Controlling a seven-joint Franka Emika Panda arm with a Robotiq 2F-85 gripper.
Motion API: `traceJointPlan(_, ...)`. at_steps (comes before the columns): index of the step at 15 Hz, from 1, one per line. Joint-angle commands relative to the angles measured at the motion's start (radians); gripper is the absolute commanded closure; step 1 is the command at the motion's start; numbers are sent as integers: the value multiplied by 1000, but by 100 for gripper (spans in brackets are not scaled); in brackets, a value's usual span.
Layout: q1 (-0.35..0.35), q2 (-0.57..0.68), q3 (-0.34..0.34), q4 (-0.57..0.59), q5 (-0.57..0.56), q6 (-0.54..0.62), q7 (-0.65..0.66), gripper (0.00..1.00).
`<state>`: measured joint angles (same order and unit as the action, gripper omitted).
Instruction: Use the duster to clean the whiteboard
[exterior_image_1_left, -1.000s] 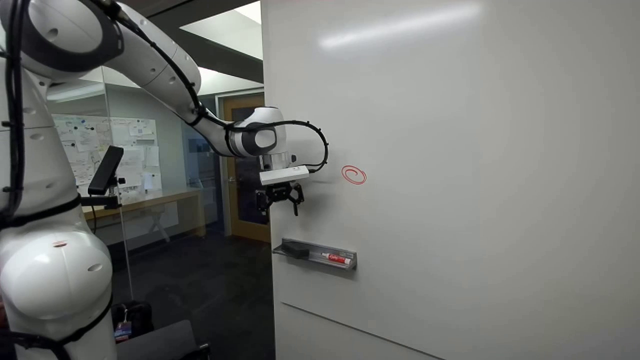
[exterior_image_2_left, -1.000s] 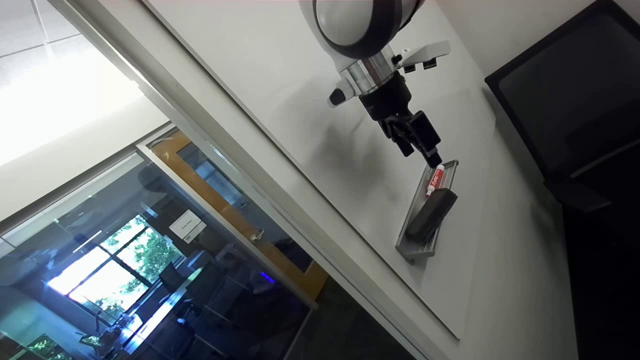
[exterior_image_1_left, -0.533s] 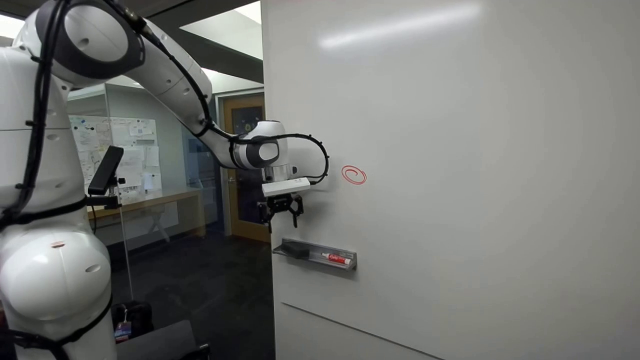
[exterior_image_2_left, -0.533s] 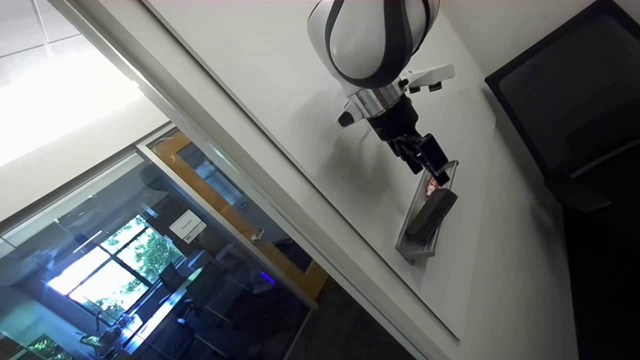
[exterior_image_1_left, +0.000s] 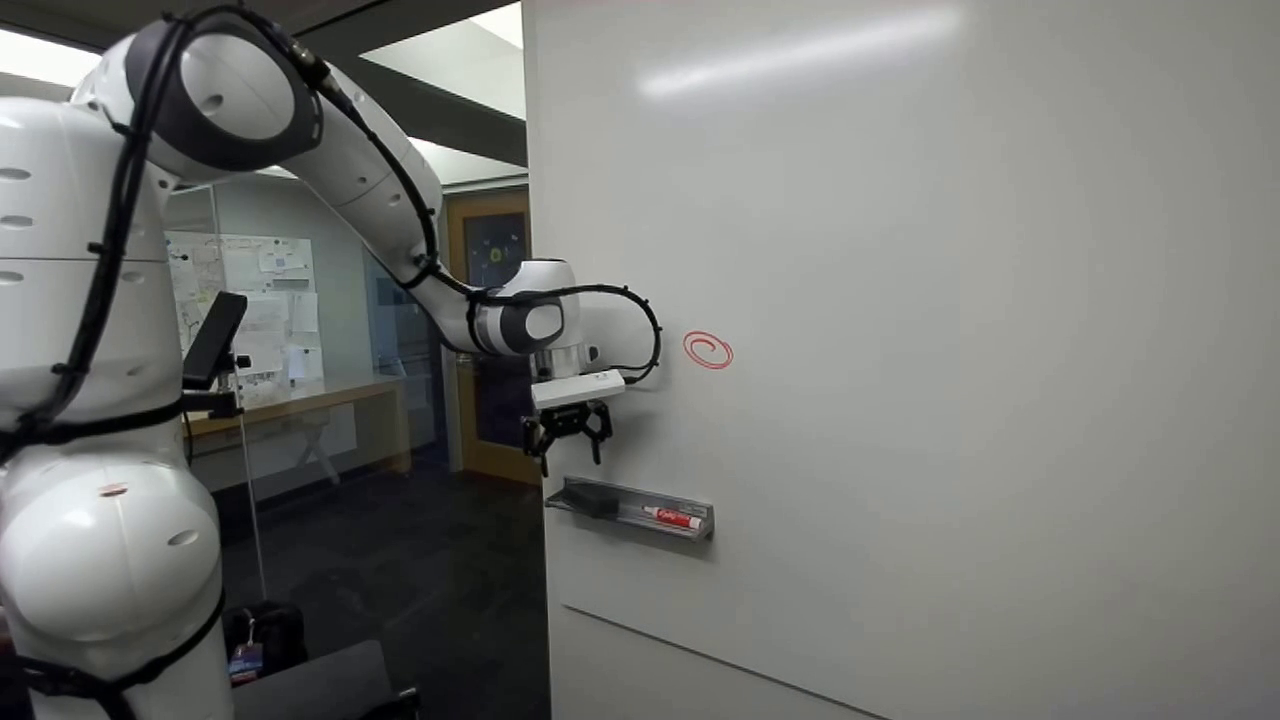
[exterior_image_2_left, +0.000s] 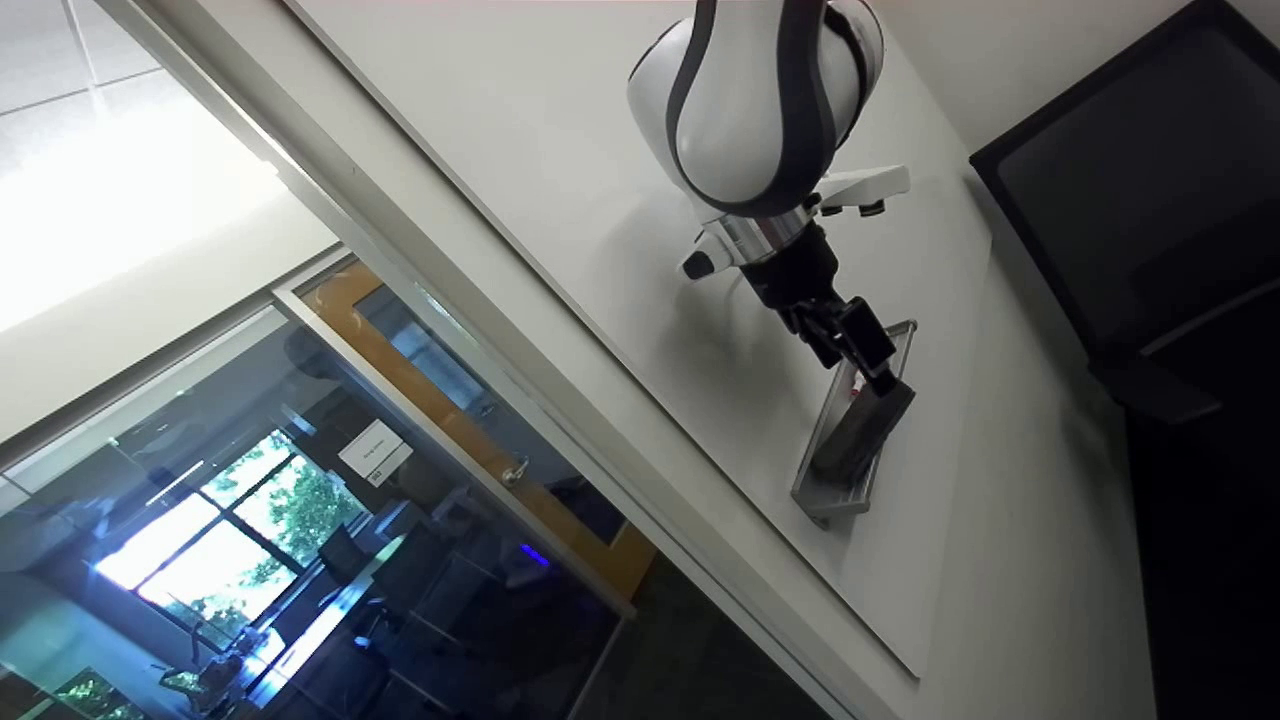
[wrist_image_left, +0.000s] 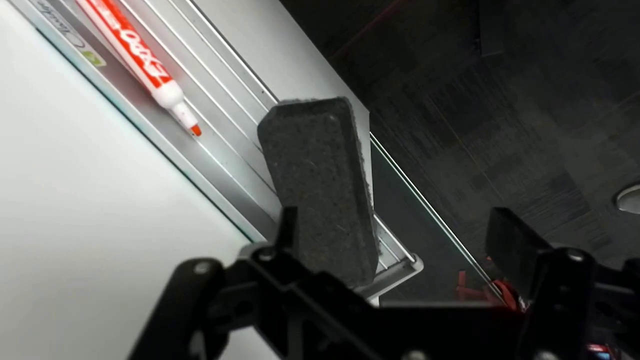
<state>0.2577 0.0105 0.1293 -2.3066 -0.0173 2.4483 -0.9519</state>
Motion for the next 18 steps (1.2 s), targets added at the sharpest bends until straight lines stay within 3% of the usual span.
traceJointPlan(1,-26,67,27,52,-25,18,25,3)
traceJointPlan(4,-34,104,31,79,-48,25,27,0)
traceJointPlan(18,-66,197,34,127,-153,49,59,5)
